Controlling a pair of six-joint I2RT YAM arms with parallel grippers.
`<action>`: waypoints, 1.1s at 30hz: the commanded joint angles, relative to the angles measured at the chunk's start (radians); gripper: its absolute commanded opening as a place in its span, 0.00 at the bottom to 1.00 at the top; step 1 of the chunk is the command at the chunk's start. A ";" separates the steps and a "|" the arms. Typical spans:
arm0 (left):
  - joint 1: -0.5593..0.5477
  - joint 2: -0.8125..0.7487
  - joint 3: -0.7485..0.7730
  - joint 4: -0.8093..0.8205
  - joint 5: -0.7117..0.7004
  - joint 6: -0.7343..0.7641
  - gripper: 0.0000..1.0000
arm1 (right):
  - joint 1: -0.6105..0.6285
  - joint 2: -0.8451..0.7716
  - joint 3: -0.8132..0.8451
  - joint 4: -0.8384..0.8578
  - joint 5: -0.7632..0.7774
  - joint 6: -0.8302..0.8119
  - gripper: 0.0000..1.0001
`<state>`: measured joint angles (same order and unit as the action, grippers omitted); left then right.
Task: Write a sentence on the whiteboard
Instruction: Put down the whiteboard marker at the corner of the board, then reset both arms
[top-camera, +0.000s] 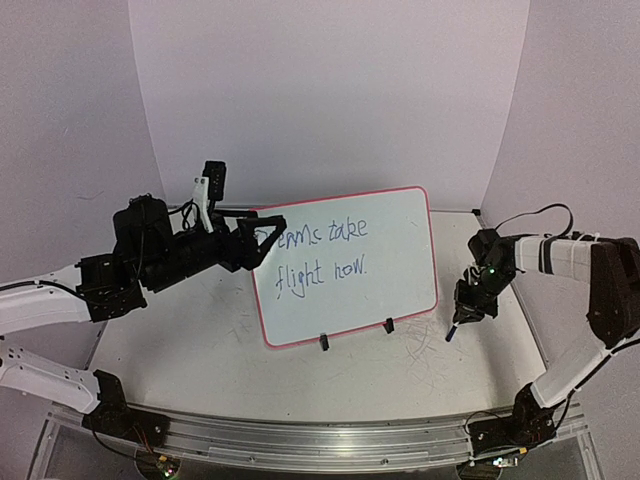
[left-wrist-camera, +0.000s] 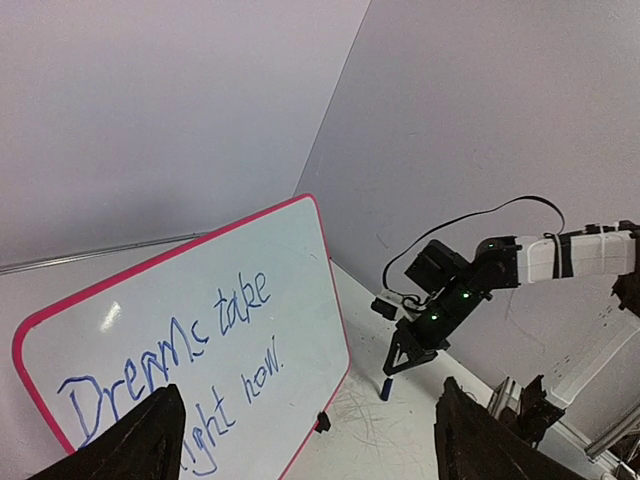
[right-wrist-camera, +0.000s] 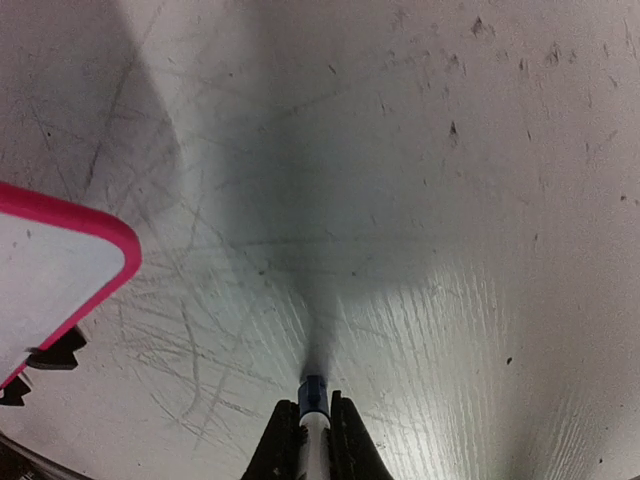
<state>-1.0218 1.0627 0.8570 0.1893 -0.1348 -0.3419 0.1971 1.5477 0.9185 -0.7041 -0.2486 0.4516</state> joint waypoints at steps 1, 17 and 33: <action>0.003 -0.047 0.008 0.013 -0.018 -0.005 0.87 | -0.017 0.083 0.079 -0.025 0.082 -0.090 0.05; 0.003 -0.109 0.115 -0.070 -0.073 0.098 0.88 | -0.020 0.089 0.100 0.213 0.220 -0.104 0.42; 0.003 -0.073 0.417 -0.180 -0.173 0.300 0.99 | -0.020 -0.554 0.325 0.215 0.384 -0.241 0.98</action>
<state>-1.0218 0.9896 1.1698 0.0217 -0.2715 -0.1207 0.1791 1.1552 1.1263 -0.5083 0.0729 0.2943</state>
